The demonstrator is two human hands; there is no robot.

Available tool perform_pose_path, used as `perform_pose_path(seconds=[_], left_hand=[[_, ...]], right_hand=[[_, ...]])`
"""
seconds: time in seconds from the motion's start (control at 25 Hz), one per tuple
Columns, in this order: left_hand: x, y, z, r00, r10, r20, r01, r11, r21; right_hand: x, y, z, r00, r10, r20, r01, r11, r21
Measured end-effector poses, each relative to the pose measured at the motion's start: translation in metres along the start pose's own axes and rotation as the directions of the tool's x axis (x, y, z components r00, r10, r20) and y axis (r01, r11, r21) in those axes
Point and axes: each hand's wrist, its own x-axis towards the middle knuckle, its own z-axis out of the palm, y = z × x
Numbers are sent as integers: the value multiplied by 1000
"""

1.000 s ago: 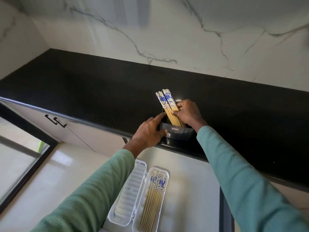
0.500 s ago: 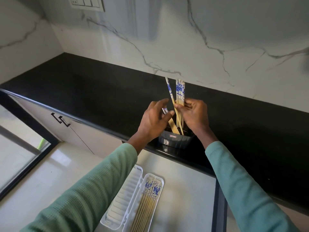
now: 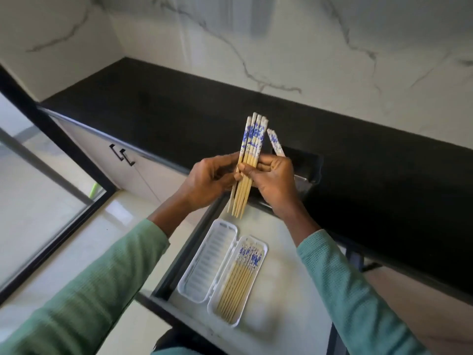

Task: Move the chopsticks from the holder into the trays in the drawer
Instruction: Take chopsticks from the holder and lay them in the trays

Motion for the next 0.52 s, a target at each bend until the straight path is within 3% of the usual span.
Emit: perform_pose_path(seconds=[0.16,0.28,0.52], left_hand=[[-70,-69,23,981,-180,70,161,962,222],[-104,-120,44,924,-340,175,255,889,381],[-120,-199,62,831,-387,399,202,879,432]], right_hand=[[-53,92,48,956,292,-7,-292,954,-59],[-84,153,78,884,463,-65,-467,875,-127],[-96,211,119,780,565,-269,-625,728,-283]])
